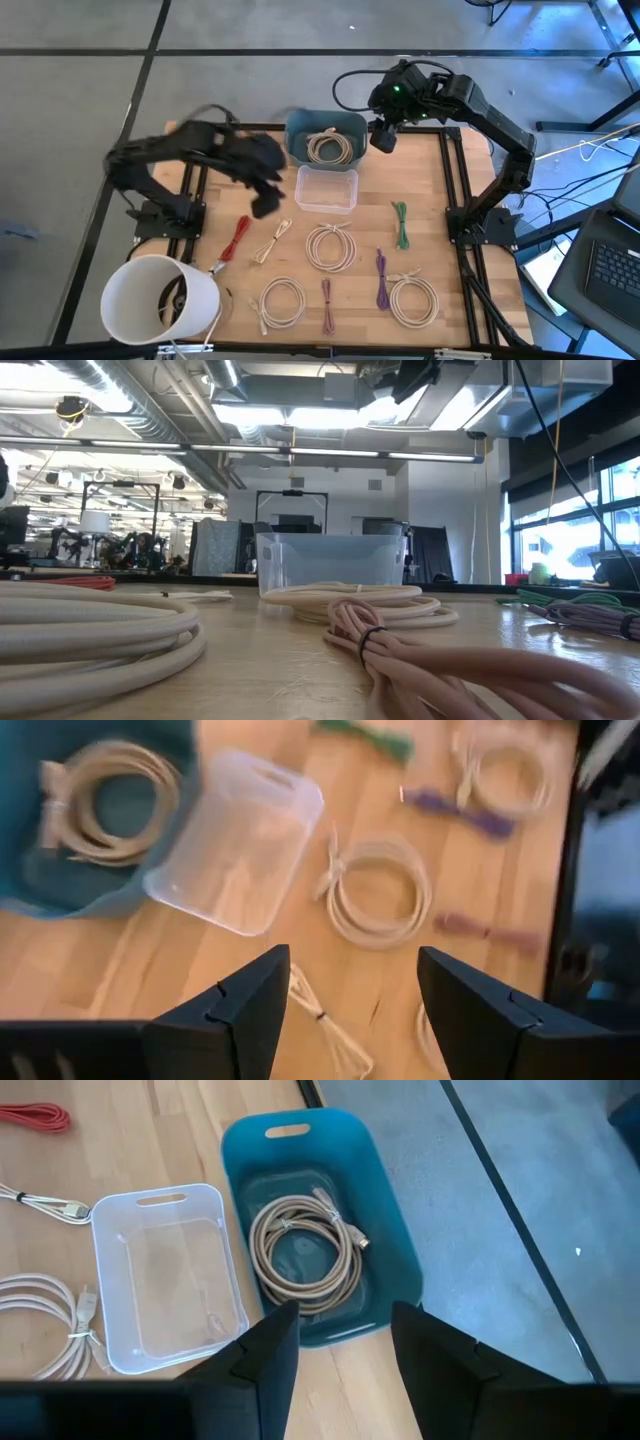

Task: Pick & Place USB Port
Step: Put the brown HDMI cable into the blue bin

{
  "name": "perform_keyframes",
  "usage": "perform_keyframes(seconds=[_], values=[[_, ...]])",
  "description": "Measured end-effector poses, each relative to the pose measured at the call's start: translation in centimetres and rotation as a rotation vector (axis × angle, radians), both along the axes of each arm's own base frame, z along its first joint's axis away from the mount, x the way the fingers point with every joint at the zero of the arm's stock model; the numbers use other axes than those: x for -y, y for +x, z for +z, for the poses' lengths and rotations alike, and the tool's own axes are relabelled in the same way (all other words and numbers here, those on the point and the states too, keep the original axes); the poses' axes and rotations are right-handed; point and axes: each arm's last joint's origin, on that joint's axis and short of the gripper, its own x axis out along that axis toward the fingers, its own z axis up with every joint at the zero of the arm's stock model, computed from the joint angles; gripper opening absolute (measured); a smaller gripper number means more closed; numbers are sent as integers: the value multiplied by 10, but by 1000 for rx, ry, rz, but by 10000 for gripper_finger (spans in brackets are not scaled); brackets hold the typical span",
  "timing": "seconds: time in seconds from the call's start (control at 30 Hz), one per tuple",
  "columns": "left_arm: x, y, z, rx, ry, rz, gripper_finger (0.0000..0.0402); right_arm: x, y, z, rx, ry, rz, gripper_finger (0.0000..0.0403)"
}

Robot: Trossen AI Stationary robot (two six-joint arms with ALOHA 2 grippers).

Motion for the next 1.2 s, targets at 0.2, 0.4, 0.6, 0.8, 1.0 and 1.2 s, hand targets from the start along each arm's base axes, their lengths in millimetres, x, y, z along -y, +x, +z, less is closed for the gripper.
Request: perform_keyframes(seconds=[0.2, 0.4, 0.6, 0.8, 1.0, 1.2], values=[[23, 56, -61, -255, 22, -276, 214, 0, 0, 0, -2, 2, -1, 163], [59, 84, -100, -318, -1, -462, 195, 0, -1, -1, -7, 12, -8, 163], [93, 78, -145, -289, -91, -490, 162, -1, -3, -2, -27, 34, -15, 163], [109, 62, -185, -309, -97, -530, 149, -2, -4, -3, -30, 50, -33, 163], [115, 51, -219, -343, -134, -558, 156, -2, -3, -3, -20, 53, -41, 163], [122, 50, -238, -282, -247, -534, 154, -2, -3, -3, -16, 57, -49, 163]])
